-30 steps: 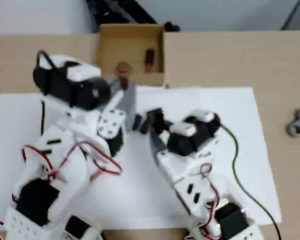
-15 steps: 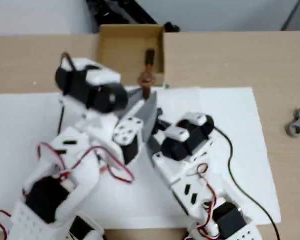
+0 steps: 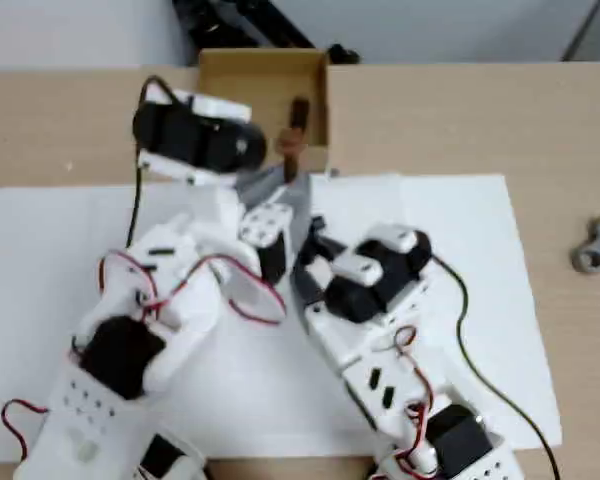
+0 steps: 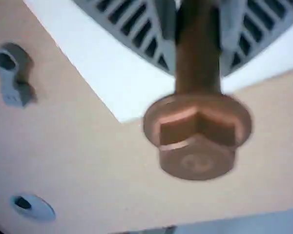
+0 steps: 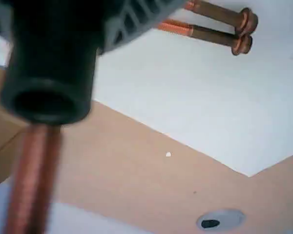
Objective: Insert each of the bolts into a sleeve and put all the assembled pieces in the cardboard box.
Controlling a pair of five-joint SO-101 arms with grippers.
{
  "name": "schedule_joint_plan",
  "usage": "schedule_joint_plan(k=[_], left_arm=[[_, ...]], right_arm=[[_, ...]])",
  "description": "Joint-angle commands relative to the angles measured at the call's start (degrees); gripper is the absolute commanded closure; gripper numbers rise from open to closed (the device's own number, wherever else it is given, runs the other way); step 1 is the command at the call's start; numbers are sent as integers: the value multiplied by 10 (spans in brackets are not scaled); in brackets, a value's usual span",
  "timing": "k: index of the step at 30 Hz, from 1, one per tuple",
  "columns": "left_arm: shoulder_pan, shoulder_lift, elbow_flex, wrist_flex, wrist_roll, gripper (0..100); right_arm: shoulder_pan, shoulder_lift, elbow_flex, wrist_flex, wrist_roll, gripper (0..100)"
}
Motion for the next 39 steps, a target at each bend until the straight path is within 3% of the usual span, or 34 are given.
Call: schedule_joint_plan(k=[1,15,26,39], left_arm=[[-5,14,2,-29,11,995],[-7,19,-2,-25,33,995],[-4,24,-121,77,33,995],[29,25,-108,86,47,995]], right_arm=[[-6,-7,-7,-17,5,995],[-4,-7,-6,-16,5,995],[-4,-7,-5,-12,5,995],[-4,-7,-5,-12,5,995]])
